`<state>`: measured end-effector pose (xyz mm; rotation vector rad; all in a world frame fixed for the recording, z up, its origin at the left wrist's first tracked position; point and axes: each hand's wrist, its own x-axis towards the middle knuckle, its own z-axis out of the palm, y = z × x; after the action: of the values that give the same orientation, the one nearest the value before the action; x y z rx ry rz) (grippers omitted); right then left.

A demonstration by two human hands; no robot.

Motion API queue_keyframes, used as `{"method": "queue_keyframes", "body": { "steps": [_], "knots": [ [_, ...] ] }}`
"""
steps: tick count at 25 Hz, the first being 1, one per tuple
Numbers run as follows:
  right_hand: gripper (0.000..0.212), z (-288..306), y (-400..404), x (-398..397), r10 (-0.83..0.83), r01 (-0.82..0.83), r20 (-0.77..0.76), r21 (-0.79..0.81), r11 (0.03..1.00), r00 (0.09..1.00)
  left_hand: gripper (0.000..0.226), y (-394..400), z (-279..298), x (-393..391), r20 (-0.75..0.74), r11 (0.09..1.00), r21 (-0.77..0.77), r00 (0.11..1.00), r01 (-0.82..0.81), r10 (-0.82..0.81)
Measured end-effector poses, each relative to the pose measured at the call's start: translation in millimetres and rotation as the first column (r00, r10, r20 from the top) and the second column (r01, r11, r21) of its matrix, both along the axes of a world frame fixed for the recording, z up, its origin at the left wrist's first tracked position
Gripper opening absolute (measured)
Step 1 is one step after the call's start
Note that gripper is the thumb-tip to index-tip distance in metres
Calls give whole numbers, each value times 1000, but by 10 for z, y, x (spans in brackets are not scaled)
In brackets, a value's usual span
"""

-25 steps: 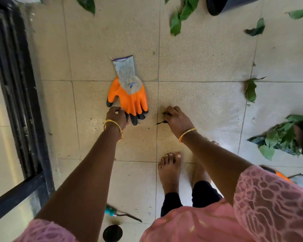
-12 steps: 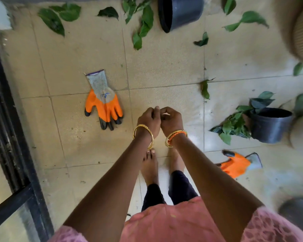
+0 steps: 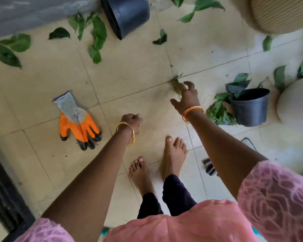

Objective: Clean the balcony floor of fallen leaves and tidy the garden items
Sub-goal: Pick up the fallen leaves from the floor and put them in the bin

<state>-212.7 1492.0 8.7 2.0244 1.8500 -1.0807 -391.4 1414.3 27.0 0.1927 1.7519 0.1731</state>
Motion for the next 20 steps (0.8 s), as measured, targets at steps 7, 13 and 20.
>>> {"method": "queue_keyframes", "body": {
  "steps": [7,13,20],
  "knots": [
    [56,-683,109,163,256,-264,88,86,961,963,45,7,-109,339,-149,998,60,989,13,-4],
    [23,-452,-136,117,-202,212,-203,26,977,958,38,202,-34,607,-152,998,60,988,16,-7],
    [8,565,-519,272,-735,426,-424,-617,662,529,49,386,480,1010,-101,984,16,979,178,-176]
  ]
}}
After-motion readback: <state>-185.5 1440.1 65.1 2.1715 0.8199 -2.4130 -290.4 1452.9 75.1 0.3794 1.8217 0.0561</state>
